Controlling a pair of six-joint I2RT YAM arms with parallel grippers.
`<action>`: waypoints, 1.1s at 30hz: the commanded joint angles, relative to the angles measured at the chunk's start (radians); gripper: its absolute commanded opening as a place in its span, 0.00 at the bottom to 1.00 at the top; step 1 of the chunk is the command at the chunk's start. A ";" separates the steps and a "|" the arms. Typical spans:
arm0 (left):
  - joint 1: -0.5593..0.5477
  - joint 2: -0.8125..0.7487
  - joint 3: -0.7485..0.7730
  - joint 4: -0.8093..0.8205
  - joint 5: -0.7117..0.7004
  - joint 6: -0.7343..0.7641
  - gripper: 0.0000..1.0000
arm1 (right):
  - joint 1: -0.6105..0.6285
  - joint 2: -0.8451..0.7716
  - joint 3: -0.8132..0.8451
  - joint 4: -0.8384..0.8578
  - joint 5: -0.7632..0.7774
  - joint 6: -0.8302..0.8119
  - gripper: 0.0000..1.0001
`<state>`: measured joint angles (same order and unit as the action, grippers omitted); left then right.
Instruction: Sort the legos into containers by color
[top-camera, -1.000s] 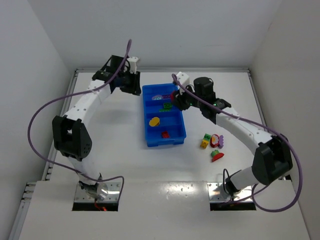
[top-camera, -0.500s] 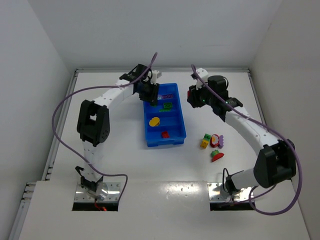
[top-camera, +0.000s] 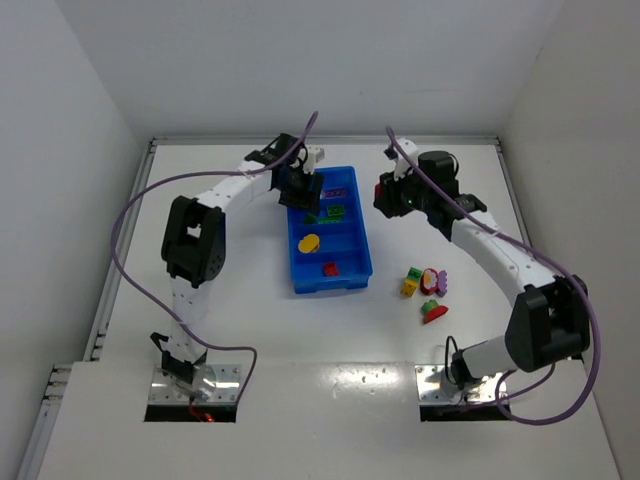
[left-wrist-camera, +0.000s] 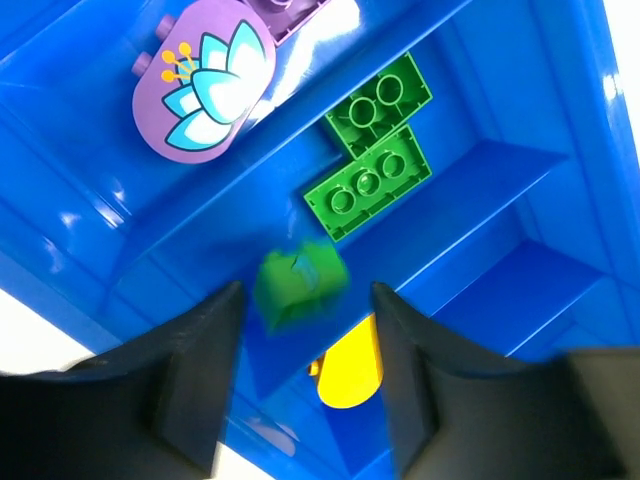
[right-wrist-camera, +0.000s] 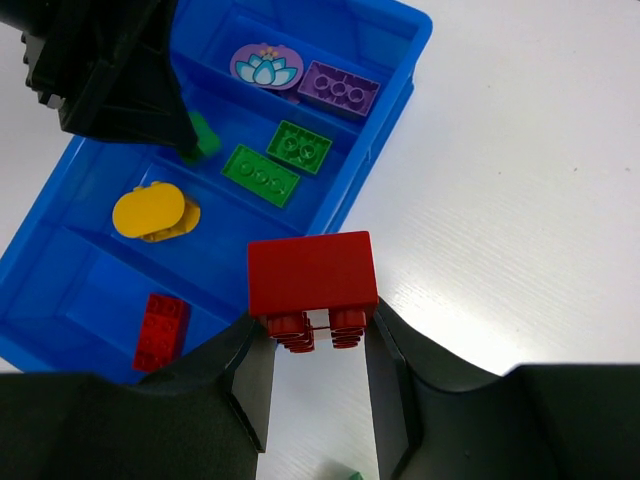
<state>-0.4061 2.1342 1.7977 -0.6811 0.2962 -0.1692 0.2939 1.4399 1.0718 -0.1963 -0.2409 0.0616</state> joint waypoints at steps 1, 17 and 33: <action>-0.008 0.010 0.035 0.012 0.011 -0.006 0.64 | -0.006 0.014 0.040 0.015 -0.052 0.018 0.00; 0.185 -0.286 -0.048 0.285 0.084 -0.085 0.84 | 0.034 0.073 0.094 -0.236 -0.495 -0.343 0.01; 0.360 -0.401 -0.115 0.210 -0.025 -0.162 1.00 | 0.195 0.365 0.343 -0.724 -0.388 -0.847 0.01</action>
<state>-0.0635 1.7916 1.6894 -0.4694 0.3099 -0.3096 0.4614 1.7859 1.3659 -0.8421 -0.6521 -0.6846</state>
